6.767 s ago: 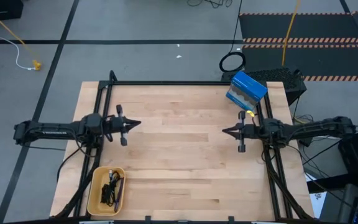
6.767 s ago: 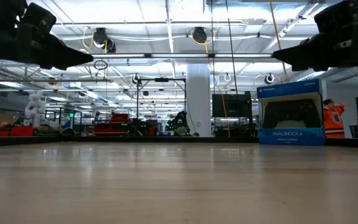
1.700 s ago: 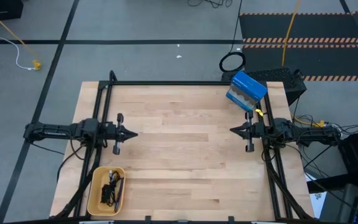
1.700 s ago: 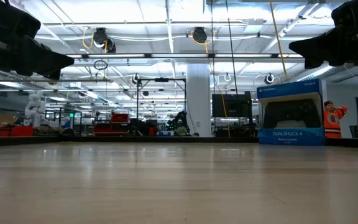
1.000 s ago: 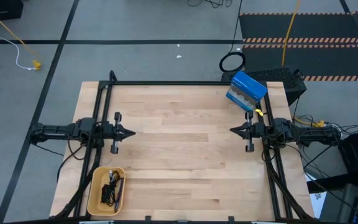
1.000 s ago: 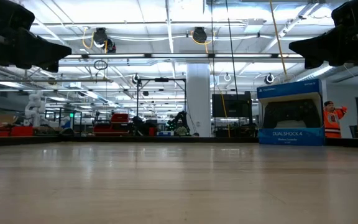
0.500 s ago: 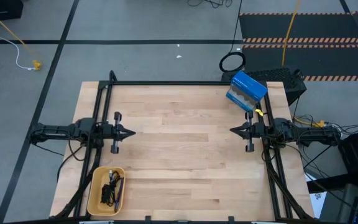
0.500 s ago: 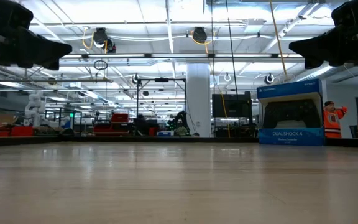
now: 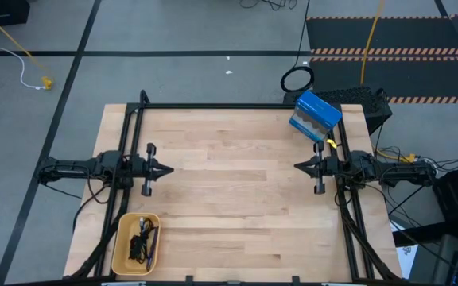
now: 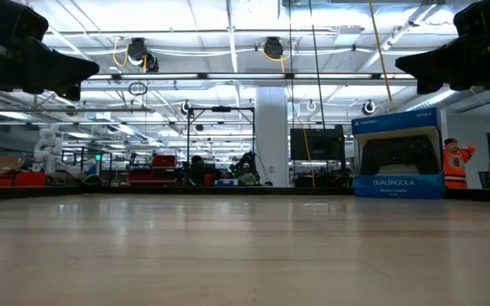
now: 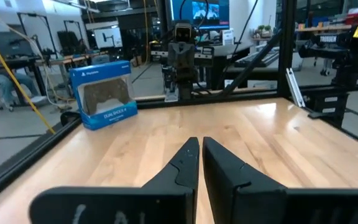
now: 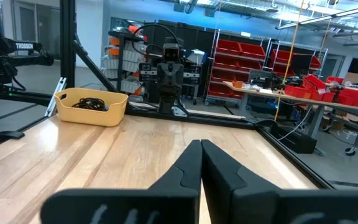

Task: Pick and place USB-C Cables
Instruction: Return to Home Position

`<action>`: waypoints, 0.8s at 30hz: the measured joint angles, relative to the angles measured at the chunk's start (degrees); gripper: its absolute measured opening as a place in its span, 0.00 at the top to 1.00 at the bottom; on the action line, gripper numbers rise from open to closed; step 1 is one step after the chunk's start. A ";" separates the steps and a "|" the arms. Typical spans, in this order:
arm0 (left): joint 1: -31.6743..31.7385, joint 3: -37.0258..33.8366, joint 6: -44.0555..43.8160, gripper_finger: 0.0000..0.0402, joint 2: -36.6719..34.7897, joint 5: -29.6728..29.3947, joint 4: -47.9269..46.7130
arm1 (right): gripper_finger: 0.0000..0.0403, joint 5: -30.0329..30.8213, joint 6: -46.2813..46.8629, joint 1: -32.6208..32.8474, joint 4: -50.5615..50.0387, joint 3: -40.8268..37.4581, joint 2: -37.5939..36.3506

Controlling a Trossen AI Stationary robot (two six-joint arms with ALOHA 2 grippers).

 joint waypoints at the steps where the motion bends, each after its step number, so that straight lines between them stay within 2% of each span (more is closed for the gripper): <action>1: 0.00 0.00 -0.50 0.93 -0.01 0.00 0.01 | 1.00 0.01 0.02 -0.02 0.00 0.01 0.00; 17: 0.00 0.00 -0.11 0.99 -0.01 0.00 0.03 | 1.00 0.00 0.00 0.00 -0.02 0.02 0.00; 24: 0.00 0.00 -0.09 0.93 -0.01 0.00 0.03 | 1.00 0.01 0.00 -0.02 0.00 0.02 0.00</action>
